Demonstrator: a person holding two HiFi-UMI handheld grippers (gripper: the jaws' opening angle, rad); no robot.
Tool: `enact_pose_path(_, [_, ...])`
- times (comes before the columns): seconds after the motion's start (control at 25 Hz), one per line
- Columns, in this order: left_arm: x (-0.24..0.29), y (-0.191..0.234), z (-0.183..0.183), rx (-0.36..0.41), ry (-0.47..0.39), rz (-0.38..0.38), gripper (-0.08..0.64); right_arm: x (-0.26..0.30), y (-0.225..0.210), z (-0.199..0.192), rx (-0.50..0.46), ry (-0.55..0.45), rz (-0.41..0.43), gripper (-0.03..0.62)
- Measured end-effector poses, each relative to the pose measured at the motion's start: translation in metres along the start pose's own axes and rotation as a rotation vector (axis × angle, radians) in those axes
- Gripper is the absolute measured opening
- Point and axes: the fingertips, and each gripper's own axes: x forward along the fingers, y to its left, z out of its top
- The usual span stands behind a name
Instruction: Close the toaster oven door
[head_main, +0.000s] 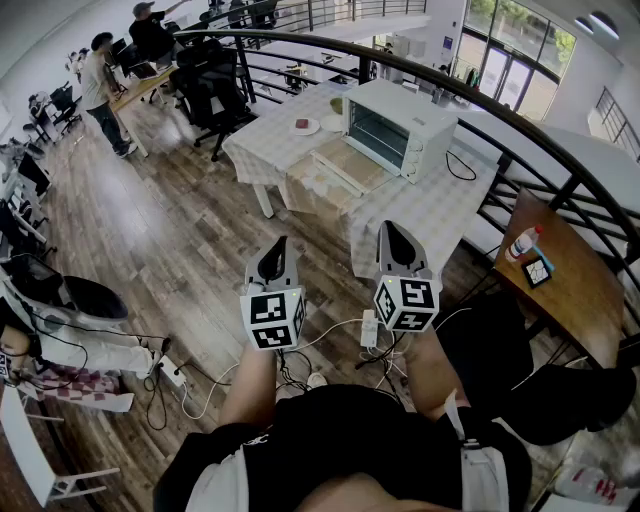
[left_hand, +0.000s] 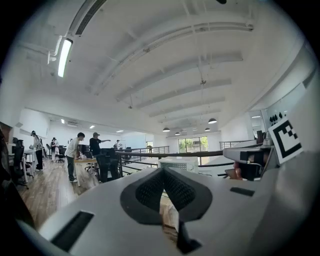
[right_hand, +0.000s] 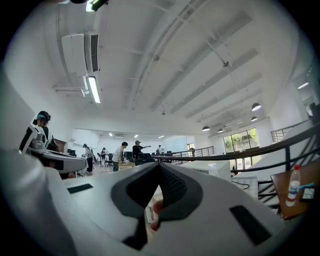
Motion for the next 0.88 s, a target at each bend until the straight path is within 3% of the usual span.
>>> enact_pose_path(0.36, [0.012, 0.017, 0.001, 0.022, -0.006, -0.025, 0.014, 0.01, 0.015, 0.001, 0.056, -0.053, 0.04, -0.002])
enact_pose_path(0.88, [0.026, 0.054, 0.002, 0.041, -0.05, -0.09, 0.014, 0.024, 0.042, -0.01, 0.038, -0.05, -0.043, -0.002])
